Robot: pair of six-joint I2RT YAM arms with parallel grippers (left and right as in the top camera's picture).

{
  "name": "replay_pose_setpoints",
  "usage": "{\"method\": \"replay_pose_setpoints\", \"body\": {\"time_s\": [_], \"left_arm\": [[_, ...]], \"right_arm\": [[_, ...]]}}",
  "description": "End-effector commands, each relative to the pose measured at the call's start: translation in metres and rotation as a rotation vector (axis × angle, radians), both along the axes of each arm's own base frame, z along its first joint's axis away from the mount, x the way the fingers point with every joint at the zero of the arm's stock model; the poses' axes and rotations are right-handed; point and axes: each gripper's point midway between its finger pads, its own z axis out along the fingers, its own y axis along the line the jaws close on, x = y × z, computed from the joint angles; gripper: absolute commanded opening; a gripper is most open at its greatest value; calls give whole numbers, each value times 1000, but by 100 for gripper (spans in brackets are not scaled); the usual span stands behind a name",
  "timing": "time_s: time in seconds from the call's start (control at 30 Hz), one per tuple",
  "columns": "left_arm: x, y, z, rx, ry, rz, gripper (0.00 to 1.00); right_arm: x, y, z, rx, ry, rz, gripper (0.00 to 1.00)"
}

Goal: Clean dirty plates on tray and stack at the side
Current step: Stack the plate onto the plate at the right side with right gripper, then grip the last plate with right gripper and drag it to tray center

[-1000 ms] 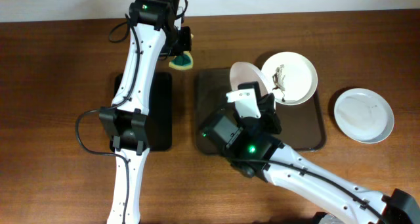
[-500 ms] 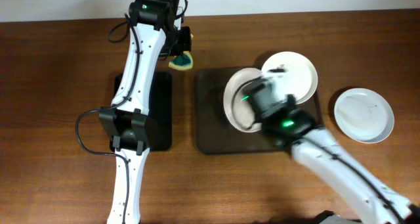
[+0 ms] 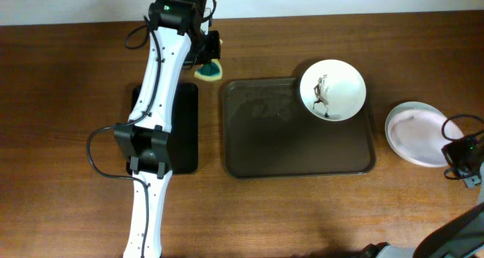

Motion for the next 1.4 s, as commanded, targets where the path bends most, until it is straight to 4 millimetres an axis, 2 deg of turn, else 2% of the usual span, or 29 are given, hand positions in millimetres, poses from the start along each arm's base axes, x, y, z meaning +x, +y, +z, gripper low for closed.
{"method": "replay_pose_setpoints", "body": {"time_s": [0.0, 0.03, 0.07, 0.1, 0.17, 0.2, 0.23, 0.3, 0.37, 0.43, 0.5, 0.6, 0.63, 0.7, 0.77, 0.8, 0.87, 0.9, 0.93, 1.0, 1.1, 1.13, 1.17, 1.3, 1.37], "left_arm": [[1, 0, 10, 1, -27, -14, 0], [1, 1, 10, 1, -27, -14, 0], [1, 1, 10, 1, -26, -14, 0], [0, 1, 10, 1, -25, -14, 0], [0, 1, 10, 1, -26, -14, 0], [0, 1, 10, 1, -25, -14, 0], [0, 1, 10, 1, -26, -14, 0], [0, 1, 10, 1, -26, -14, 0], [0, 1, 10, 1, -25, -14, 0], [-1, 1, 10, 3, -19, -14, 0], [-2, 1, 9, 5, -15, -14, 0], [-3, 2, 9, 6, -13, -14, 0], [-3, 1, 9, 5, -13, -14, 0], [-4, 2, 9, 7, -8, -14, 0], [-5, 3, 8, 13, -2, -13, 0], [-5, 3, 8, 14, -3, -12, 0], [-5, 3, 8, 14, -3, -13, 0], [-5, 3, 8, 14, -4, -13, 0], [-5, 2, 8, 14, -4, -14, 0], [-4, 2, 8, 14, -6, -14, 0], [-4, 2, 8, 14, -6, -14, 0], [-4, 2, 8, 13, -7, -14, 0], [-4, 2, 8, 13, -8, -14, 0], [-3, 2, 8, 12, -11, -14, 0], [-2, 2, 8, 12, -12, -14, 0]], "right_arm": [[8, 3, -28, 87, 8, 4, 22], [9, 5, -31, 99, 11, 7, 41], [14, 7, -30, 111, -14, 17, 54], [30, 14, -21, 144, -98, 62, 58], [67, 32, 5, 162, -234, 224, 59], [91, 47, 23, 142, -281, 341, 58], [104, 57, 31, 126, -294, 395, 58], [139, 96, 46, 66, -319, 560, 60], [164, 129, 35, -48, -241, 644, 63], [174, 155, 8, -81, -152, 700, 64], [176, 172, -26, -69, -69, 735, 60], [171, 178, -63, -33, 18, 750, 50], [170, 178, -70, -27, 32, 750, 49], [169, 181, -82, -13, 53, 758, 37], [168, 190, -84, 10, 49, 777, 15], [168, 195, -84, 21, 48, 788, 8], [159, 209, -86, 49, 83, 819, 4], [151, 219, -88, 66, 114, 841, 4], [139, 237, -86, 103, 150, 886, 4], [126, 266, -76, 153, 159, 1001, 4], [116, 290, -55, 120, 158, 1151, 6], [119, 291, -52, 99, 144, 1190, 44], [130, 291, -51, 56, 103, 1244, 55], [178, 298, -43, -104, -75, 1411, 55], [178, 318, -47, -40, -139, 1522, 55]]}}
